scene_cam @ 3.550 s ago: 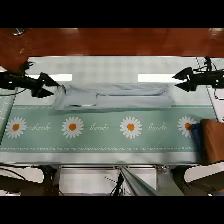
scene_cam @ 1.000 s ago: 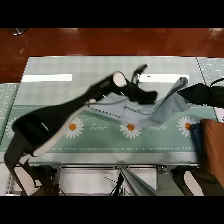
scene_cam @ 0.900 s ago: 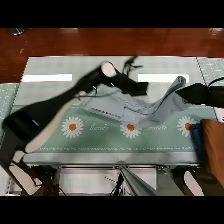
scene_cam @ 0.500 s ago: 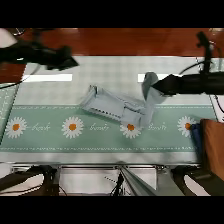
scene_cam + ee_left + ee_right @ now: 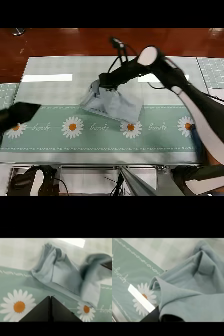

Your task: Fold the shirts.

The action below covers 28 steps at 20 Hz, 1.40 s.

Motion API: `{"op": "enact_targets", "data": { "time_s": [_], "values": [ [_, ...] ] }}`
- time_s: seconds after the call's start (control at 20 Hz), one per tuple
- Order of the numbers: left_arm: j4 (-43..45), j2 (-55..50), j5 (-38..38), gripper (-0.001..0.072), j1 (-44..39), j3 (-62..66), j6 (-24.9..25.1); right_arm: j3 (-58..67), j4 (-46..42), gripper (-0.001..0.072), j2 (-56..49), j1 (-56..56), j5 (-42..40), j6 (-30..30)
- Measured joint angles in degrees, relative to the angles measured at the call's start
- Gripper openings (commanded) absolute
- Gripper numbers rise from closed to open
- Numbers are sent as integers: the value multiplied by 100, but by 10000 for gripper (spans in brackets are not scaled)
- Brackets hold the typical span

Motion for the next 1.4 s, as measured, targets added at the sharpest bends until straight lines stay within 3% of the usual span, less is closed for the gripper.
{"op": "enact_targets", "data": {
  "time_s": [0.05,0.1,0.15,0.2,0.55,0.8,0.95,1.1,1.25,1.4],
  "values": [
    [-52,317,-2,19,24,-297,-57,188,2,30,-286,76,-9,66],
    [-98,544,-13,19,42,-535,-103,345,13,141,-533,138,-22,146],
    [-122,715,-11,19,55,-750,-129,457,37,548,-732,179,-24,208],
    [-144,835,-11,19,66,-927,-155,531,46,621,-870,210,-24,243],
    [-210,1005,111,19,83,-1368,-188,713,66,620,-511,-651,769,170],
    [-223,1005,216,19,83,-1408,-190,-103,-1239,619,1021,-2184,1718,177],
    [-223,984,365,19,83,-1414,-190,-1930,-1711,619,2212,-2942,1082,551],
    [-225,901,520,19,83,-1419,-208,-4017,-1185,619,3029,-3248,-46,800],
    [-227,702,634,19,83,-1419,-205,-5178,-48,619,2992,-3174,-798,363],
    [-341,435,693,19,83,-1419,-201,-5427,962,619,2380,-2959,-1025,-249]
  ]
}}
